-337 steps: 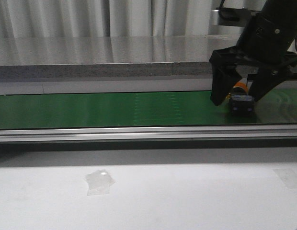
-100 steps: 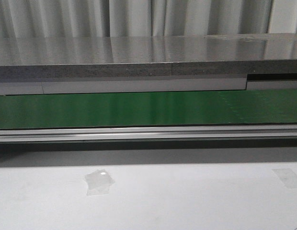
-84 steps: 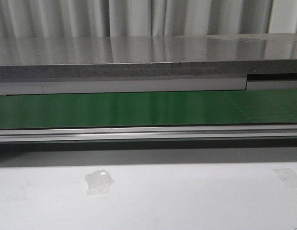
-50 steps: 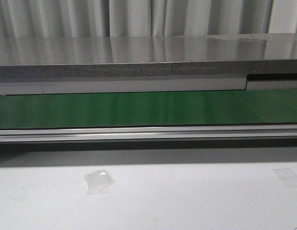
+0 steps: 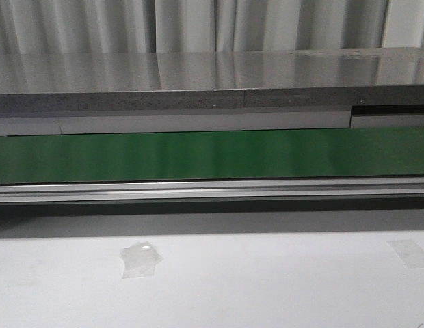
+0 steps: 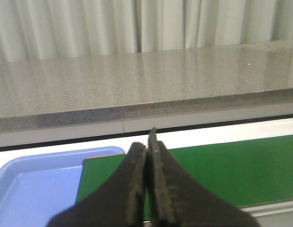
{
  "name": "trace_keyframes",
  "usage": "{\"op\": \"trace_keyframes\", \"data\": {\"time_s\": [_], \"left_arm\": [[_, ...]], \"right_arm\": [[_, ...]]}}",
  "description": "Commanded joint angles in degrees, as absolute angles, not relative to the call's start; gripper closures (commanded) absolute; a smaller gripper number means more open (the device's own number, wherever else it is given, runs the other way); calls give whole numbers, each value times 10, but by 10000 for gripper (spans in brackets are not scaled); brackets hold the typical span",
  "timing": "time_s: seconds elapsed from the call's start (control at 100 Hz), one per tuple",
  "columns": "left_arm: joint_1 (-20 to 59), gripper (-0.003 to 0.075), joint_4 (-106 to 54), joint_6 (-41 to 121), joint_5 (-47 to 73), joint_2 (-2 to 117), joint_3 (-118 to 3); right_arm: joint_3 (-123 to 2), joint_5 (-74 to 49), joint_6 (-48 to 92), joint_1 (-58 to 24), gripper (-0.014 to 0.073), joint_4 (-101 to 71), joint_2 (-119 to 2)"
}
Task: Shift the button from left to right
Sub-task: 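Lower the button into the green tray and open the right gripper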
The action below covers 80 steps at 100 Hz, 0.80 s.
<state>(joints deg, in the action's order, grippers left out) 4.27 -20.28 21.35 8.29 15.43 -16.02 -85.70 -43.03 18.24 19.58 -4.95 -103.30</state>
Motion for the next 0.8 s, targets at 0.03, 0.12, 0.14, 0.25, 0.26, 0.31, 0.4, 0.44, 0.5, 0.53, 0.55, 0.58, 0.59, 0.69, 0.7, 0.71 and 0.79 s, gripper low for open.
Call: {"op": "trace_keyframes", "data": {"time_s": [0.03,0.12,0.14,0.25,0.26,0.31,0.4,0.44,0.5,0.53,0.55,0.58,0.59,0.69,0.7,0.71,0.79], "left_arm": [[48,740,-209,211,38,158,-176],[48,740,-209,211,38,158,-176],[48,740,-209,211,38,158,-176],[48,740,-209,211,38,158,-176],[48,740,-209,211,38,158,-176],[48,740,-209,211,38,158,-176],[48,740,-209,211,38,158,-176],[48,740,-209,211,38,158,-176],[48,740,-209,211,38,158,-176],[48,740,-209,211,38,158,-176],[48,740,-209,211,38,158,-176],[48,740,-209,211,38,158,-176],[48,740,-209,211,38,158,-176],[48,740,-209,211,38,158,-176],[48,740,-209,211,38,158,-176],[48,740,-209,211,38,158,-176],[48,740,-209,211,38,158,-176]], "right_arm": [[-877,-387,183,172,137,-77,-966],[-877,-381,183,148,137,-92,-941],[-877,-380,183,143,137,-95,-936],[-875,-370,183,110,137,-105,-906],[-874,-369,183,108,137,-105,-906],[-867,-359,183,95,137,-111,-891],[-837,-334,183,72,137,-119,-857],[-818,-319,183,62,137,-121,-839],[-787,-297,183,49,137,-123,-809],[-766,-283,183,42,137,-123,-790],[-752,-273,183,39,137,-123,-783],[-733,-260,183,33,137,-123,-767],[-728,-256,183,31,137,-123,-763],[-649,-203,183,15,137,-125,-697],[-644,-200,183,13,137,-125,-692],[-638,-196,183,12,137,-126,-682],[-568,-160,183,1,137,-134,-623]]}}
